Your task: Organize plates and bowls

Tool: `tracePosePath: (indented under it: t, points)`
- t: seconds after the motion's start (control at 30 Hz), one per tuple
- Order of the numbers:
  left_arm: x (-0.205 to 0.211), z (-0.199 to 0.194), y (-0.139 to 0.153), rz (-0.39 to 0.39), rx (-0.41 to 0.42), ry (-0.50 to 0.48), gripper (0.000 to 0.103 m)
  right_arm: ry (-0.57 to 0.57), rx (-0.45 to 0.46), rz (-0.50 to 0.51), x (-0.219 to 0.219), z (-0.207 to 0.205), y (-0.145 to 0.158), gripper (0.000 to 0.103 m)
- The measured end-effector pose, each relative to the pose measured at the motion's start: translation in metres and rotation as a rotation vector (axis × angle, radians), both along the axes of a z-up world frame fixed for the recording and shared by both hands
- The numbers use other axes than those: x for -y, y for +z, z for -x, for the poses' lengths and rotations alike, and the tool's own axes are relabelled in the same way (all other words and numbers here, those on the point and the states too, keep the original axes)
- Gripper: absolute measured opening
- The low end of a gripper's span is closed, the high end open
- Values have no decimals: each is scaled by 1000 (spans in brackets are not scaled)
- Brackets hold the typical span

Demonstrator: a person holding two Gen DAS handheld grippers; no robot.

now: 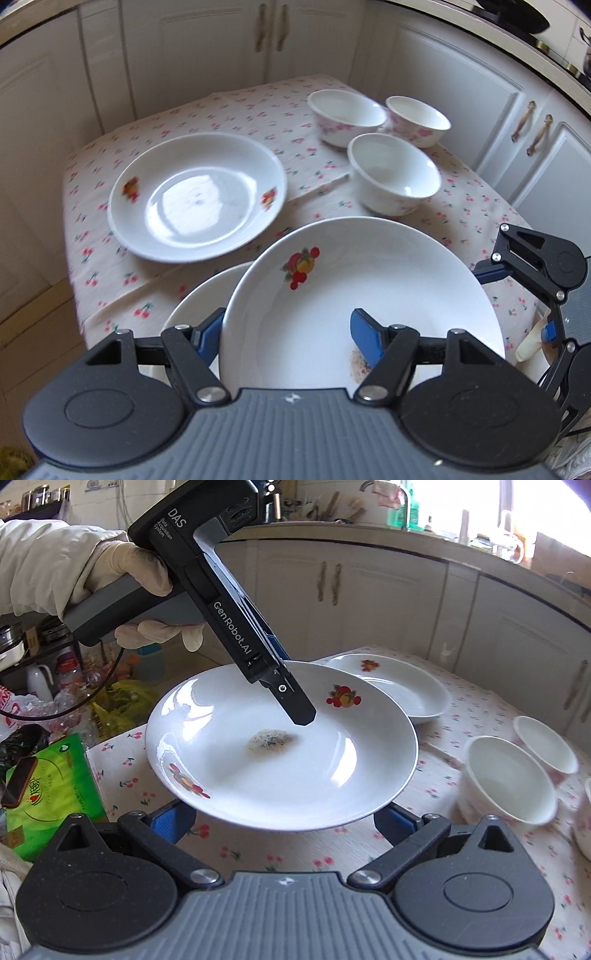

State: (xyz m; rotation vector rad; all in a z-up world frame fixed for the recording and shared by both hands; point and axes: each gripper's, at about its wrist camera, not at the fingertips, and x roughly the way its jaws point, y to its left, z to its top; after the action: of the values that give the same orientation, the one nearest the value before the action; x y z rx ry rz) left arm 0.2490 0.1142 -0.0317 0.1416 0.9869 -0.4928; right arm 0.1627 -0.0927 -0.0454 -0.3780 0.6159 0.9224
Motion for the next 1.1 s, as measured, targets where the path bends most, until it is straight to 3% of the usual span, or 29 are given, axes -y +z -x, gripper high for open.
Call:
tracePosePath:
  t: [0.53, 1.1]
  points:
    - [-25, -7, -24, 55, -38, 17, 70, -13, -33, 94, -37, 2, 4, 103]
    - [-21, -9, -30, 10, -29, 12, 71, -41, -55, 111, -46, 5, 12, 103]
